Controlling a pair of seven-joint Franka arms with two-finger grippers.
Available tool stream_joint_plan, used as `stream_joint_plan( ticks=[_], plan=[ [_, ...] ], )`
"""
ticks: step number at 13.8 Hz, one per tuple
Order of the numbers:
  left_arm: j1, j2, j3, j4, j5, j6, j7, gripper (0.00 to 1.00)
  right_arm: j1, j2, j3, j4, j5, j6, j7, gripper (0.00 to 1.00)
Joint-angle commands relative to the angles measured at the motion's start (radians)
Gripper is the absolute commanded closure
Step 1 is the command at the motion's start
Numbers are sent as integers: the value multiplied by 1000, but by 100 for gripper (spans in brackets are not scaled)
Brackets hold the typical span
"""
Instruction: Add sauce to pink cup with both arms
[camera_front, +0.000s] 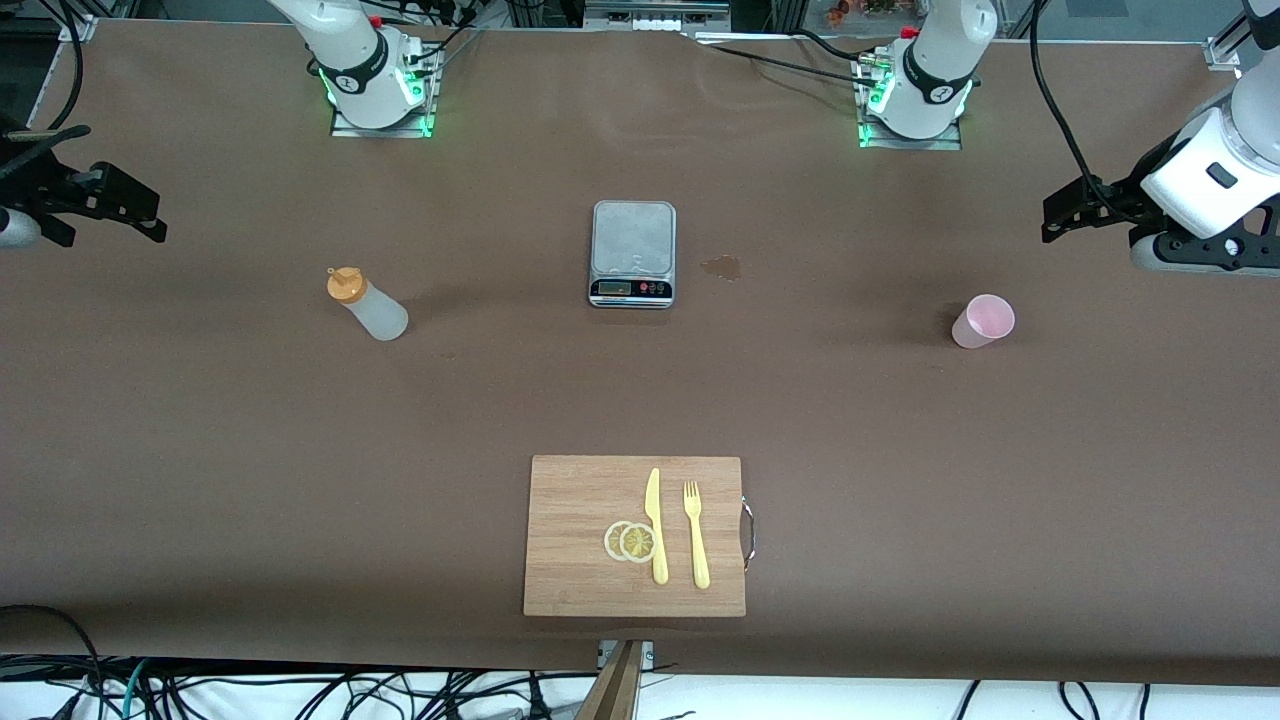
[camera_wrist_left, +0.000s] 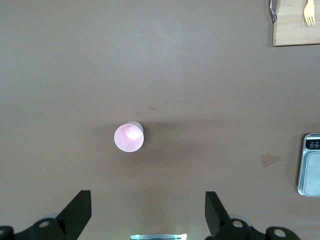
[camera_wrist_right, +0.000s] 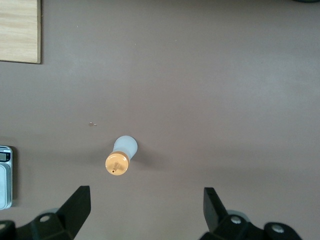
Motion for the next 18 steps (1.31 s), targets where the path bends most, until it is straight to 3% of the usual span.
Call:
stream_joint_plan(
  ticks=[1, 18],
  plan=[
    [-6, 18, 6, 39, -23, -26, -12, 0, -5, 3, 4, 15, 1, 9, 7, 0],
    [-2, 44, 7, 71, -20, -40, -10, 0, -5, -3, 1, 9, 7, 9, 20, 0]
  ],
)
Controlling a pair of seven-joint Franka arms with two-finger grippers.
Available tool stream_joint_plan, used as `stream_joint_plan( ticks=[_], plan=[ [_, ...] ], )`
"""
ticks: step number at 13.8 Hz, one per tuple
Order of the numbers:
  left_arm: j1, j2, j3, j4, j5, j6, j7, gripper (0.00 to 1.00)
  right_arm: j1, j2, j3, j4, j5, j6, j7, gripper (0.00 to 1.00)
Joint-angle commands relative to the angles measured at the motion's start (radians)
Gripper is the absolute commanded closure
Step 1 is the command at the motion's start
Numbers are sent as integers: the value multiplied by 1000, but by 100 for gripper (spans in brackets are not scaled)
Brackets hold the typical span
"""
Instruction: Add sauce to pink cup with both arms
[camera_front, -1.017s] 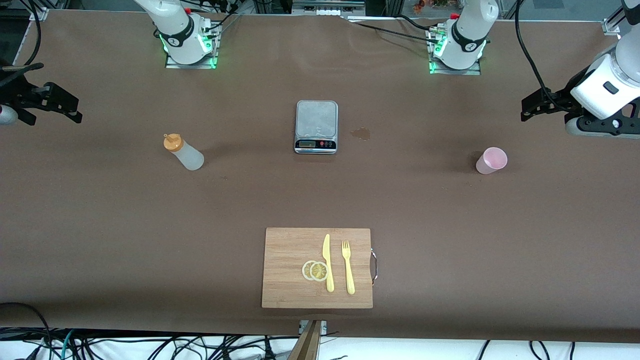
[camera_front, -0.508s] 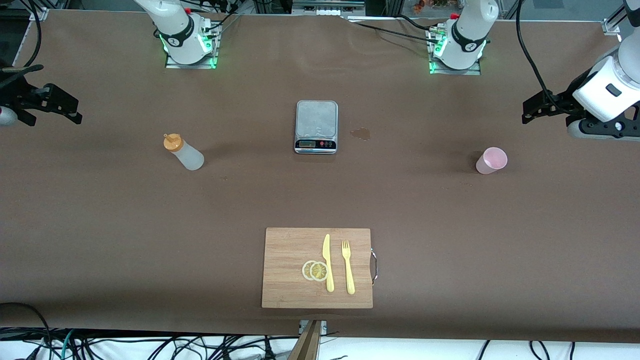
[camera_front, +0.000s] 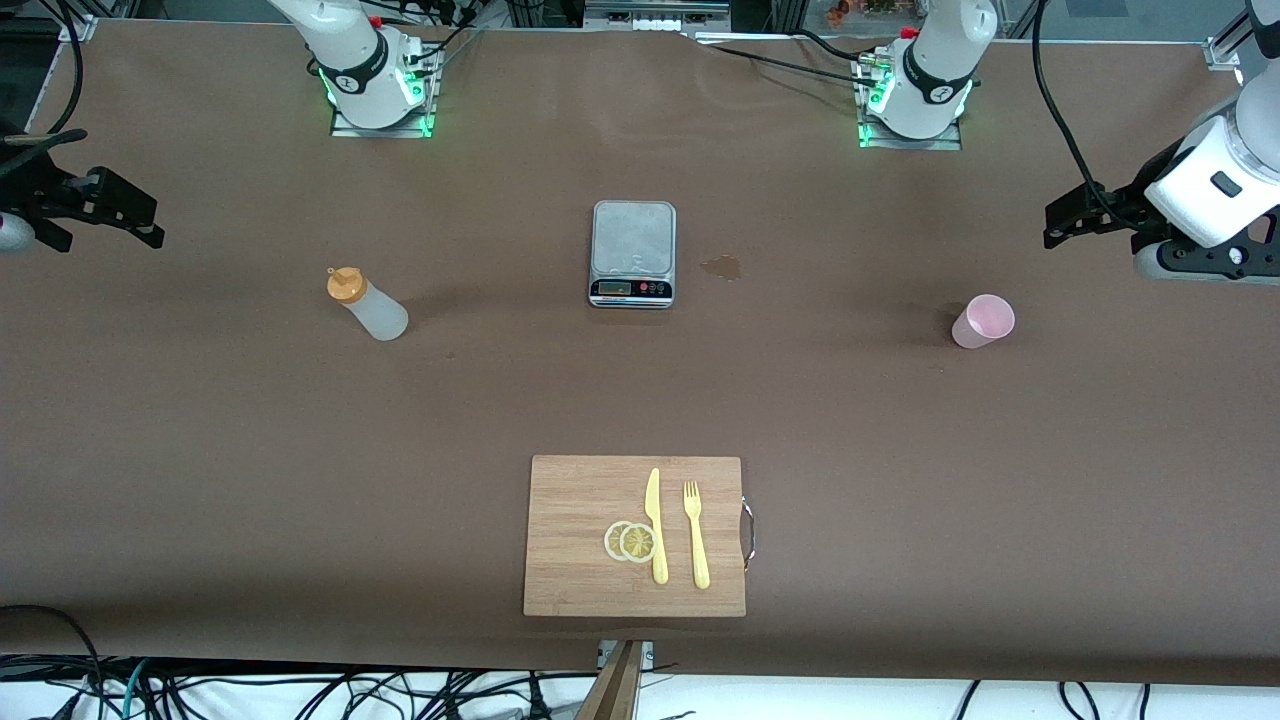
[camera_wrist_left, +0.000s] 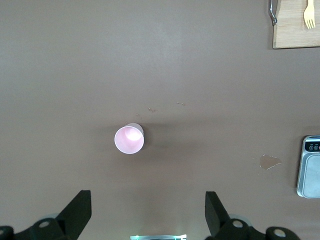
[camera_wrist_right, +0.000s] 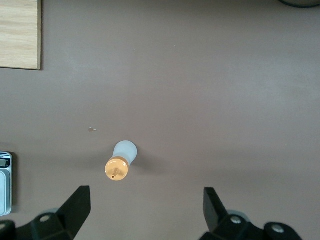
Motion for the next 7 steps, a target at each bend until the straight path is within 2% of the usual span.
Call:
stream_joint_plan(
  ticks=[1, 7],
  plan=[
    [0, 16, 6, 38, -21, -29, -9, 0, -5, -6, 2, 10, 6, -8, 13, 0],
    [-3, 16, 6, 43, -15, -29, -9, 0, -5, -3, 2, 9, 6, -5, 13, 0]
  ],
)
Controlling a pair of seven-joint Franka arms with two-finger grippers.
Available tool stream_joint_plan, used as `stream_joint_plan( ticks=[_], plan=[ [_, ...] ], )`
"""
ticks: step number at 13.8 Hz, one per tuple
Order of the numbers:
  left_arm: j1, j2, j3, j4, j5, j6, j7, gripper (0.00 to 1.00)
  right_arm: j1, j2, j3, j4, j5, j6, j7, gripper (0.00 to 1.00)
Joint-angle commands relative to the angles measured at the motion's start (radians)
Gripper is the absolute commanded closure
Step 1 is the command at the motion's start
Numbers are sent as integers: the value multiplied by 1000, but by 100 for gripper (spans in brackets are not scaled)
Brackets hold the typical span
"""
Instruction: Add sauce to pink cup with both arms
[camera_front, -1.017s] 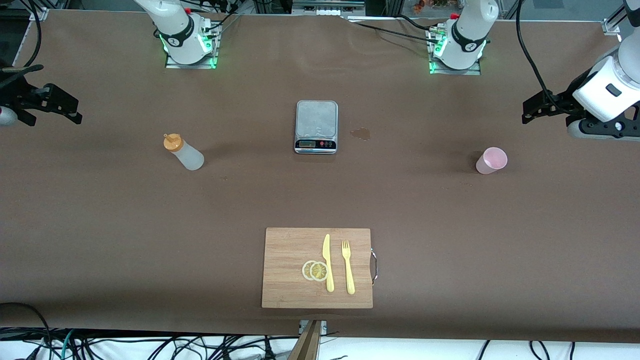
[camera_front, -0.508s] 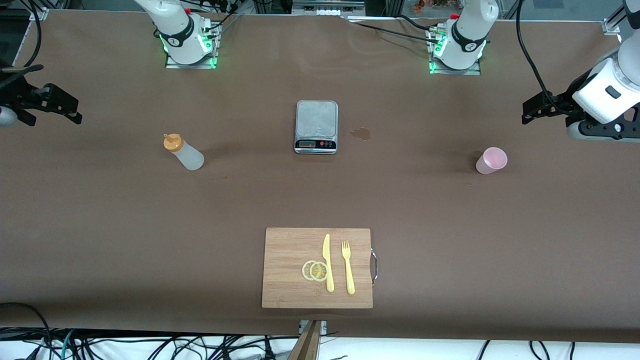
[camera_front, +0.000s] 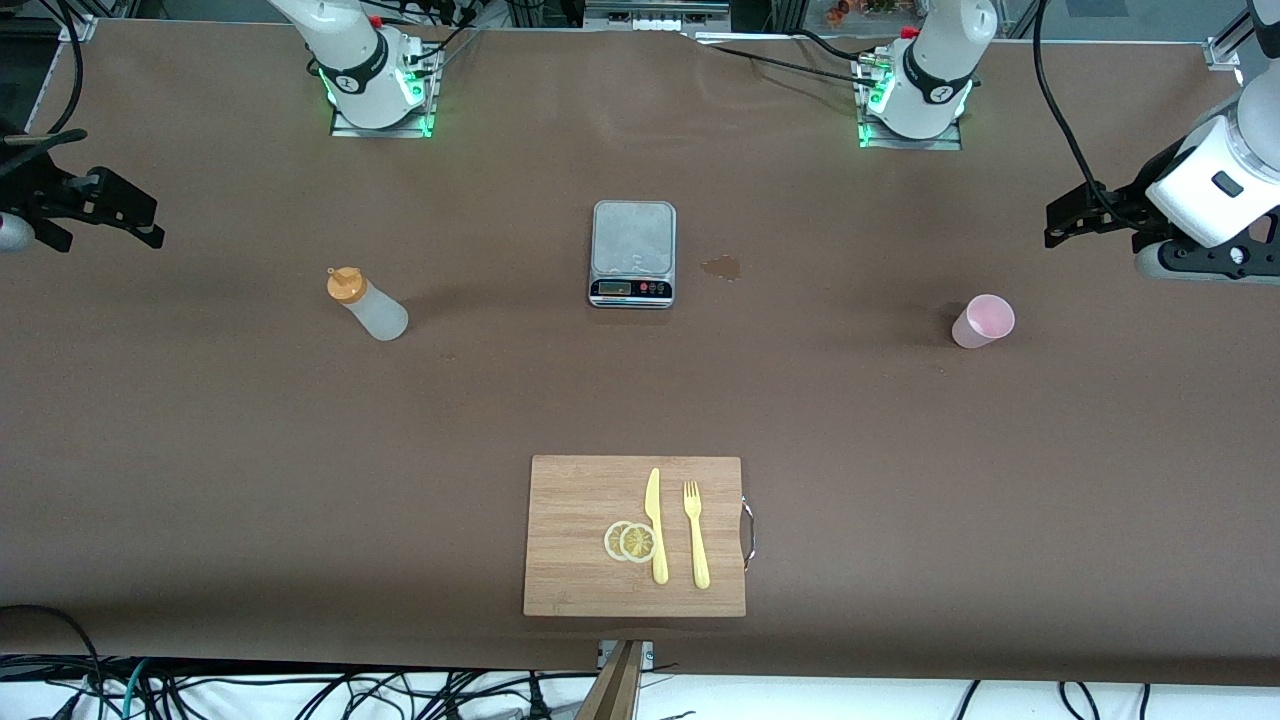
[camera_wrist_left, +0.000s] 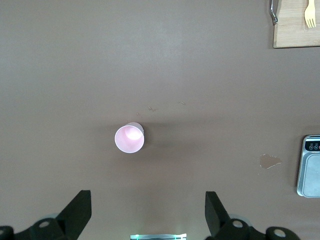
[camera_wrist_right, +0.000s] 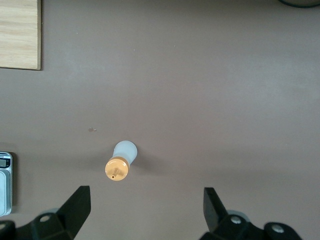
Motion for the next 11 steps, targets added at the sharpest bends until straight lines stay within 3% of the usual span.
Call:
stream_joint_plan(
  ticks=[1, 11],
  plan=[
    [-3, 17, 5, 43, -13, -27, -8, 0, -5, -3, 2, 9, 6, -3, 11, 0],
    [9, 28, 8, 41, -23, -56, -5, 0, -5, 0, -4, 9, 4, 3, 11, 0]
  ],
)
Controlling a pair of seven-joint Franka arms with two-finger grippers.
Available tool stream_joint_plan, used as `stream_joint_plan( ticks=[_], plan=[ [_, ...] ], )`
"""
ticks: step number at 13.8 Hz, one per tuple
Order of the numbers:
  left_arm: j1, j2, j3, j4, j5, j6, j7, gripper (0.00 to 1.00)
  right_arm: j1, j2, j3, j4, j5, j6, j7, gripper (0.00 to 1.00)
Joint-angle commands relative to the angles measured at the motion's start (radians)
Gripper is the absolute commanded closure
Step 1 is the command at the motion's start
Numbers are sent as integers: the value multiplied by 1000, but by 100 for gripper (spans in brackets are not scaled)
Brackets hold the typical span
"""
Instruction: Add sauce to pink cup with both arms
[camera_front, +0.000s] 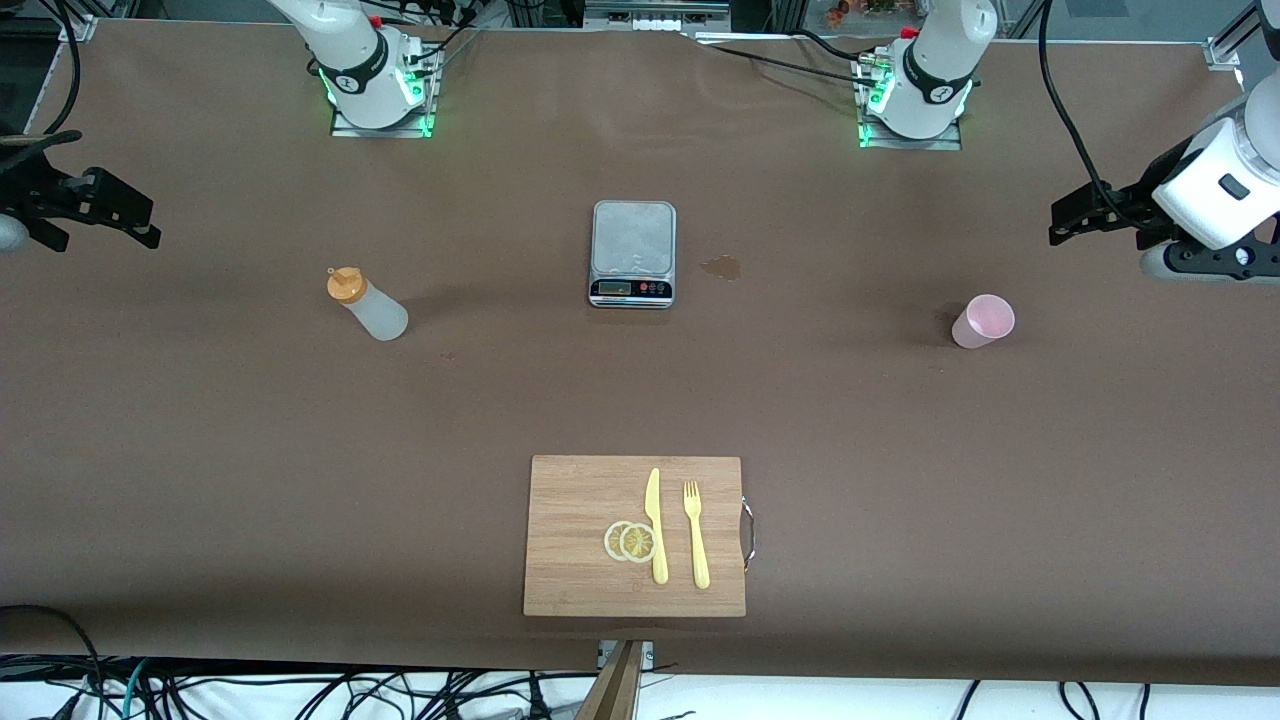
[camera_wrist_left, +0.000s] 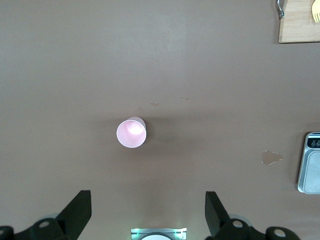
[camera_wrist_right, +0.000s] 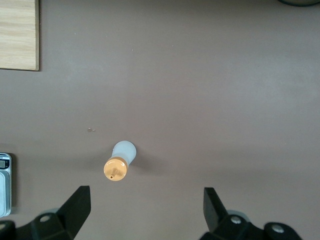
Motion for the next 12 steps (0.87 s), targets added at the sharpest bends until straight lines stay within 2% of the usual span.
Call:
stream_joint_plan(
  ticks=[1, 4, 6, 8, 10, 12],
  plan=[
    [4, 18, 1, 32, -23, -30, -5, 0, -5, 0, 1, 9, 4, 1, 10, 0],
    [10, 70, 11, 23, 0, -91, 54, 0, -5, 0, 1, 9, 4, 2, 10, 0],
    [71, 81, 16, -2, 33, -90, 216, 0, -7, 0, 1, 10, 4, 2, 10, 0],
    [115, 75, 15, -46, 34, -58, 280, 0, -10, 0, 1, 9, 4, 2, 10, 0],
    [125, 35, 12, -156, 62, 20, 300, 0, -11, 1, 0, 9, 6, 2, 10, 0],
    [130, -46, 11, -322, 60, 158, 335, 0, -11, 6, 1, 10, 6, 2, 10, 0]
  ],
)
